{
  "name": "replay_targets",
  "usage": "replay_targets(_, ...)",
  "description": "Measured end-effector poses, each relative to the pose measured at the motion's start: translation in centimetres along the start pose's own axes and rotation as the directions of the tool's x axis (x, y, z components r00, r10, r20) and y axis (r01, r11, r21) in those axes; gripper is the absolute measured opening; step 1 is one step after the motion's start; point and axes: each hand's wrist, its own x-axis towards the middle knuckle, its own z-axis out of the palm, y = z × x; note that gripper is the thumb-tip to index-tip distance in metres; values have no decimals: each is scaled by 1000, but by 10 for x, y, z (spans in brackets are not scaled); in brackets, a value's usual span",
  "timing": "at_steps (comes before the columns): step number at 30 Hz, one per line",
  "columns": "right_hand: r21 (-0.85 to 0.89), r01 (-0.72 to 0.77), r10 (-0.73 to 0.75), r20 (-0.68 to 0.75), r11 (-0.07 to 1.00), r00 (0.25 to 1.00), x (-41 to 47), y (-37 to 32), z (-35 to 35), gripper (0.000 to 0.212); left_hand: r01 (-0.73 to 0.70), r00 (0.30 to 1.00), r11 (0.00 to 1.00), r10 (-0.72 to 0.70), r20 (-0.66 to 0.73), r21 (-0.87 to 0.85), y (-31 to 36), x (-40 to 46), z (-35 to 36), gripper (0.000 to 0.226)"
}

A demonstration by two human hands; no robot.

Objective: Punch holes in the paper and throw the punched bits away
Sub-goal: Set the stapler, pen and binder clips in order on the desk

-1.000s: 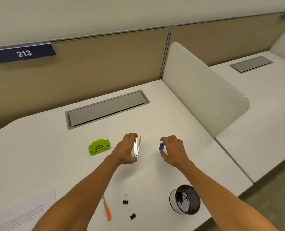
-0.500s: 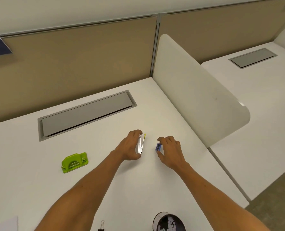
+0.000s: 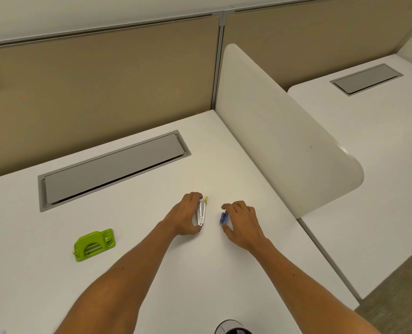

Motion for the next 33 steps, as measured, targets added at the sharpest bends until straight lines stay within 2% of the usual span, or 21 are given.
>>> replay_targets(3, -8, 0, 0, 22, 1000, 1000, 0, 3, 2, 41, -5, 1000, 1000, 5, 6, 15, 1, 2, 0, 75)
replay_targets(8, -28, 0, 1, 48, 1000, 999, -1, 4, 4, 45, -2, 1000, 995, 1, 17, 96, -2, -7, -1, 105)
replay_targets(11, -38, -2, 4, 53, 999, 999, -2, 3, 1, 47, 22, 1000, 989, -23, 7, 146, -4, -18, -2, 114)
replay_targets(20, -52, -71, 73, 44, 996, 996, -7, -18, -5, 44, 109, 986, 989, -94, -141, 101, -17, -90, -6, 105)
replay_targets(22, -64, -177, 180, 48, 982, 983, -9, -24, -2, 42, 128, 980, 987, -111, -163, 96, -22, -112, -3, 101)
replay_targets(24, 3, -327, 325, 95, 945, 941, -13, -28, 1, 45, 144, 979, 984, -127, -162, 100, -26, -132, -1, 98)
replay_targets(26, 80, -407, 393, 150, 910, 907, -14, -29, 4, 48, 147, 978, 983, -129, -165, 106, -29, -143, 0, 97)
replay_targets(33, 252, -362, 332, 152, 898, 931, 8, -30, 15, 52, 151, 973, 982, -127, -191, 114, -30, -167, 3, 95)
